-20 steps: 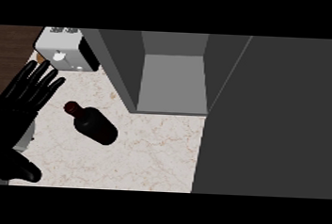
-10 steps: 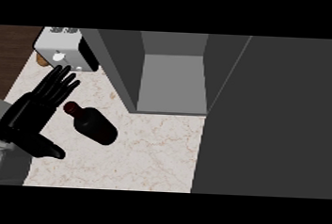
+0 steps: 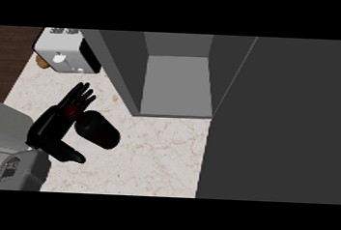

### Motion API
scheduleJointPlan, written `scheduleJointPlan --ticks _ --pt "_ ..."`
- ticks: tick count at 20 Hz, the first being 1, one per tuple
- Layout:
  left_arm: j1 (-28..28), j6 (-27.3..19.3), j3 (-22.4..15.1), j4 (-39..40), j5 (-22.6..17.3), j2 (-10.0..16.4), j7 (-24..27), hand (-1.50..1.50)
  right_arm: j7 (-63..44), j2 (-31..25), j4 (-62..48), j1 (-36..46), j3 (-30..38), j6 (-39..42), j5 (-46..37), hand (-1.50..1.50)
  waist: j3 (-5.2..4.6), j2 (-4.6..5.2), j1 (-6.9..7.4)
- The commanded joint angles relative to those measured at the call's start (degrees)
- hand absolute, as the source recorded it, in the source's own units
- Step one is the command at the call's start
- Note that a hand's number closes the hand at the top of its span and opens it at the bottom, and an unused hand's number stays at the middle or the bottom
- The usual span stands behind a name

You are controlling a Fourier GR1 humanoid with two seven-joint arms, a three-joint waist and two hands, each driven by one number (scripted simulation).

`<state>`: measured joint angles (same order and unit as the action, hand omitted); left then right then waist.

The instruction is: Pick up the wine, place it into the cabinet and close the cabinet

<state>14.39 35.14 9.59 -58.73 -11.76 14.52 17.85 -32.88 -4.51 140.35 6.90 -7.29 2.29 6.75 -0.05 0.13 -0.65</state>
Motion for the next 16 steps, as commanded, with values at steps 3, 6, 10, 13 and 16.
scheduleJointPlan --ticks 3,6,10,13,16 --pt "4.7 3.1 0.0 18.3 7.7 2.5 14.8 -1.5 2.5 0.7 1.2 -2.2 -0.8 1.5 0.7 -1.5 -0.02 0.08 -0.13" --pt "4.4 2.7 -0.8 20.5 8.2 0.9 17.4 -1.5 0.0 -0.2 4.3 -2.8 2.6 1.2 4.4 -1.5 0.0 0.02 -0.08" --pt "5.7 2.3 -2.4 26.5 11.2 0.7 22.3 -1.5 -4.0 -0.3 6.6 -1.5 1.3 0.6 4.4 -1.5 -0.05 0.07 -0.39" --pt "6.8 3.1 -3.1 32.7 13.2 1.9 27.3 -1.5 0.3 0.6 2.8 -1.9 0.4 1.7 2.5 -1.5 -0.07 0.24 -0.56" --pt "11.5 1.7 -1.7 36.3 11.8 0.6 26.1 -1.5 -2.7 0.7 4.2 0.1 0.8 0.7 3.3 -1.5 -0.11 0.25 -0.82"
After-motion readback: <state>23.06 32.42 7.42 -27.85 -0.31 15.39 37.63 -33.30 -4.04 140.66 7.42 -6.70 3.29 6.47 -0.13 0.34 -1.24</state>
